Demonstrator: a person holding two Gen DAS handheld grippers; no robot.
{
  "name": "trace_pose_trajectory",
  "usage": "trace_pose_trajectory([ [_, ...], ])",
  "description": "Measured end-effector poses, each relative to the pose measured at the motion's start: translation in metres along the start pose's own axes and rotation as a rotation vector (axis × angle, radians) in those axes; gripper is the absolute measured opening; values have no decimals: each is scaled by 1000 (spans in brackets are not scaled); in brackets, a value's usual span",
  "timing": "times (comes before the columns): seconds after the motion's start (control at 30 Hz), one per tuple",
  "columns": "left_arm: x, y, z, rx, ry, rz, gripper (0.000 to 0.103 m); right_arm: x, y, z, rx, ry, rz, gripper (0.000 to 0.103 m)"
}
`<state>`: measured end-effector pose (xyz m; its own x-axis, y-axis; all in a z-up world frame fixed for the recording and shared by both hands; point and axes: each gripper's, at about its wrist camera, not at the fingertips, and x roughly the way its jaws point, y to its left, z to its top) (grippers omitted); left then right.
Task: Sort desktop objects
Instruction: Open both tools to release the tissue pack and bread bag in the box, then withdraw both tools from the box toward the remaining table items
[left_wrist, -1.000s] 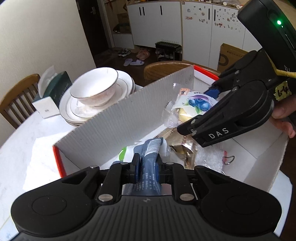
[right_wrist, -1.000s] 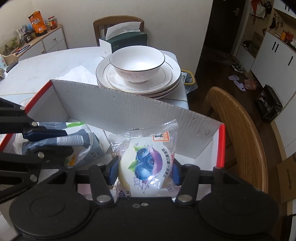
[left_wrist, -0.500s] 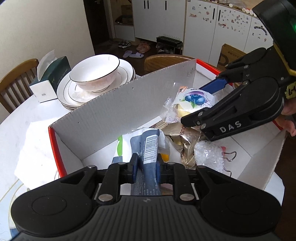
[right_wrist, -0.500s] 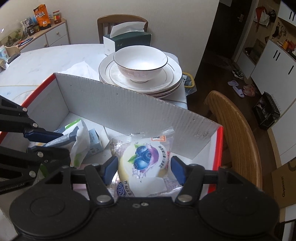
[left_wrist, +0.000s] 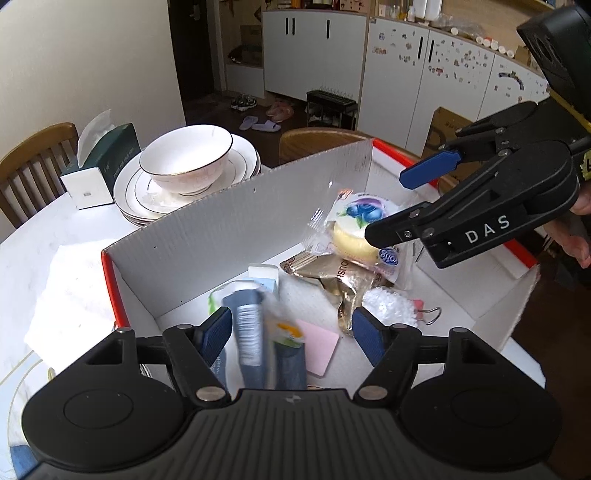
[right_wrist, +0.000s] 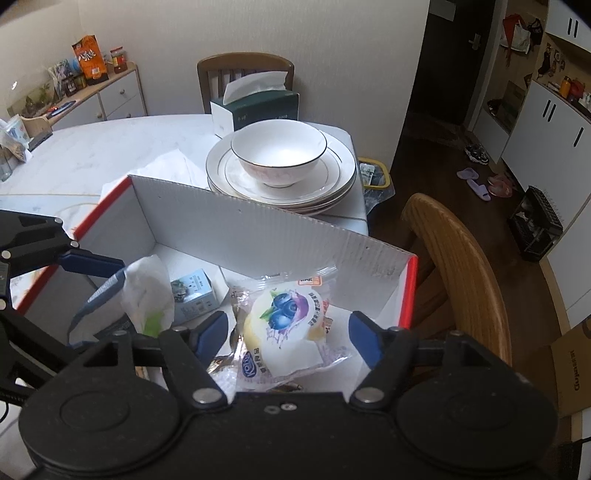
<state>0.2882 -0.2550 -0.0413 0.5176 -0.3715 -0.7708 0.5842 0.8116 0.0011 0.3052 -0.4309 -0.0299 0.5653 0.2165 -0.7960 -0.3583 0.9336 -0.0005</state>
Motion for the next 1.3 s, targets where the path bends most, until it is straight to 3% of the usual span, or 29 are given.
trace_pose_trajectory([
  [0.83, -70, 7, -17, -131, -135, 2, 71, -56, 21, -11, -34, -71, 106, 74],
  [1.03, -92, 13, -31, -139, -166, -17, 71, -67, 37, -15, -35, -105, 113, 84],
  [1.17, -107, 22, -45, -154, -185, -26, 82, -73, 52, -16, -31, -115, 121, 87],
  [1.3, -123, 34, -60, -163, -189, -29, 83, -78, 72, -16, -27, -128, 135, 87],
])
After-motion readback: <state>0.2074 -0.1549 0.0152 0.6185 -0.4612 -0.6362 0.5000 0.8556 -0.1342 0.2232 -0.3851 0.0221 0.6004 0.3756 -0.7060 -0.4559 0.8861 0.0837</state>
